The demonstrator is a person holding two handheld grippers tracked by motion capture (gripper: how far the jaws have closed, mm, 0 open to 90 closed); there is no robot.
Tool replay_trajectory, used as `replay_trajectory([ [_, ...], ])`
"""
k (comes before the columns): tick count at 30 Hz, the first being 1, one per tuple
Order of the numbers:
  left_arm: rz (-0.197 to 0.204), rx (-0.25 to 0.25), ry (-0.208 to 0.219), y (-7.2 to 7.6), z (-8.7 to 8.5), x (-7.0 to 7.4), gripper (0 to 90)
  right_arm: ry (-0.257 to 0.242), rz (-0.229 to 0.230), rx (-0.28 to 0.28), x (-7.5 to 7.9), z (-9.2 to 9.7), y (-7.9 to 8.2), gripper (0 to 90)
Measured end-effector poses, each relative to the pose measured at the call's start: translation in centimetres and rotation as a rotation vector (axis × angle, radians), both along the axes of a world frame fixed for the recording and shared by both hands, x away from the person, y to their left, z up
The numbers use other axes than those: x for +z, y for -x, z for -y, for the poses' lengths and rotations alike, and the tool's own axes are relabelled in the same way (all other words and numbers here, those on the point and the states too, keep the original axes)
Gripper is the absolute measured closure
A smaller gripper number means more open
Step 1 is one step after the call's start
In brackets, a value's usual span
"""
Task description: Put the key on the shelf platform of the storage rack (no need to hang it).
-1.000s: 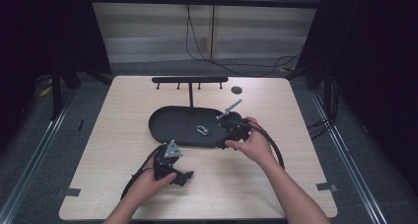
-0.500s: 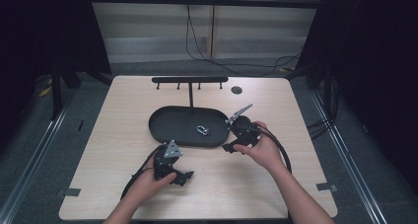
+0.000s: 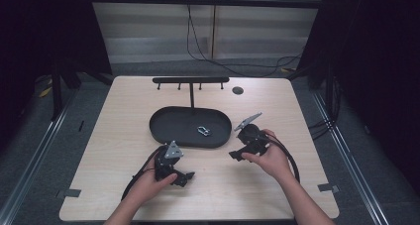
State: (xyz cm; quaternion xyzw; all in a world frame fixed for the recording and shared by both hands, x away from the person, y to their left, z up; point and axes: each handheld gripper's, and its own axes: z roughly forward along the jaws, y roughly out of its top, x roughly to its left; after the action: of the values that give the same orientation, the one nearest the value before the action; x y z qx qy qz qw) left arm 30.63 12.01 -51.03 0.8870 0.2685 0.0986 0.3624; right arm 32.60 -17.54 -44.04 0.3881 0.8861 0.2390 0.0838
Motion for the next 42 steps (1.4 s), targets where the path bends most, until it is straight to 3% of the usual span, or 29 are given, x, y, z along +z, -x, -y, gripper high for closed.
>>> replay_trajectory([
  [22, -0.002, 0.0, 0.001, 0.0, 0.0, 0.0, 0.0, 0.005, -0.012, -0.044, -1.5, 3.3, 1.6, 28.6],
  [42, 0.0, 0.001, 0.001, 0.0, 0.0, 0.0, 0.0, -0.001, -0.016, -0.077, -2.2, 5.2, 2.6, 28.5],
])
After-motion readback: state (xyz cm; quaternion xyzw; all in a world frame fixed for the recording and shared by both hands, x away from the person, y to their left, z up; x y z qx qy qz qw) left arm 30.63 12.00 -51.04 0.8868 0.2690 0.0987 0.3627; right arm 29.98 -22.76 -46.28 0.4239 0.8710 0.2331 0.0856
